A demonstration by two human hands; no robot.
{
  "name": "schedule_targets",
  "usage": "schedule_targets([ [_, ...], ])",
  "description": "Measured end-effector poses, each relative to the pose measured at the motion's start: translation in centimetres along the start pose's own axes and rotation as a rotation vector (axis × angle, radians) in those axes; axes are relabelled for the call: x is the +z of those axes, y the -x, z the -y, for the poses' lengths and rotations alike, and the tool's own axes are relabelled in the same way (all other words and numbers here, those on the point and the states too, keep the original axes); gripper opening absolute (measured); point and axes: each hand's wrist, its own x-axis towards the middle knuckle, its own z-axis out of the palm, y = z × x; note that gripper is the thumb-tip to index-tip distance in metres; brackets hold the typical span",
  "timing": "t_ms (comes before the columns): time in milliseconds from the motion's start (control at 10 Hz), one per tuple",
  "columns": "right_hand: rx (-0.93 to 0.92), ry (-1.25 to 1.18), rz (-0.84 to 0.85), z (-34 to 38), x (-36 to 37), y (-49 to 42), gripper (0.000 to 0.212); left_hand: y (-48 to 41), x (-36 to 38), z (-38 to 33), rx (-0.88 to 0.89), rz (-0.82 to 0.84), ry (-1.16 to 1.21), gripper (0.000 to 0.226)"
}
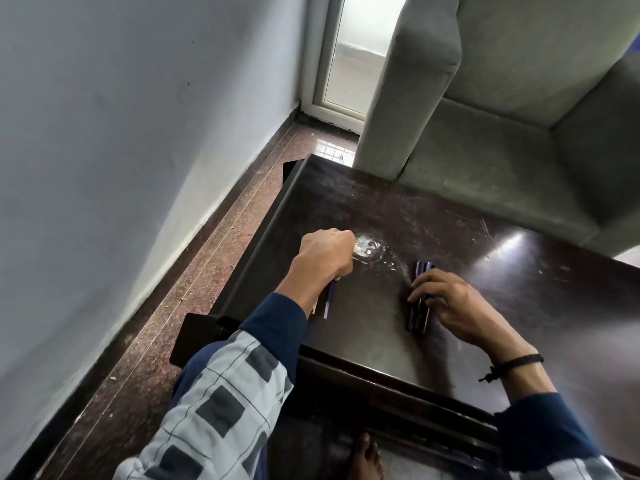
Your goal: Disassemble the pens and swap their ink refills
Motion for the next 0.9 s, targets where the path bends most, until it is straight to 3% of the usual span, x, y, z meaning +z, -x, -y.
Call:
schedule_targets([
  [500, -0.026, 0.015, 0.051, 0.5, -0.2, 1.8, 0.039, -0.7, 0.0, 0.2, -0.025, -0.019, 0.062, 0.019],
  [600, -0.051, -0.01, -0.003, 1.0, -0.6, 2.1, 0.042, -0.9, 0.1, 0.2, -0.022, -0.072, 0.098, 0.017],
  [700, -0.041, -0.061, -0.241, 0.8, -1.2, 1.9, 0.048, -1.1, 0.2, 0.3, 0.018, -0.168, 0.193, 0.014],
  [800, 0.071, -0.193, -0.387, 0.4, -1.2, 0.9, 0.044, -1.1, -0.1, 0.3, 0.119, -0.288, 0.265, 0.026],
  [900, 0.227, -0.269, -0.416, -0.2, -1.3, -0.4, 0.042, -0.8, -0.7, -0.2, 0.142, -0.364, 0.316, 0.051],
])
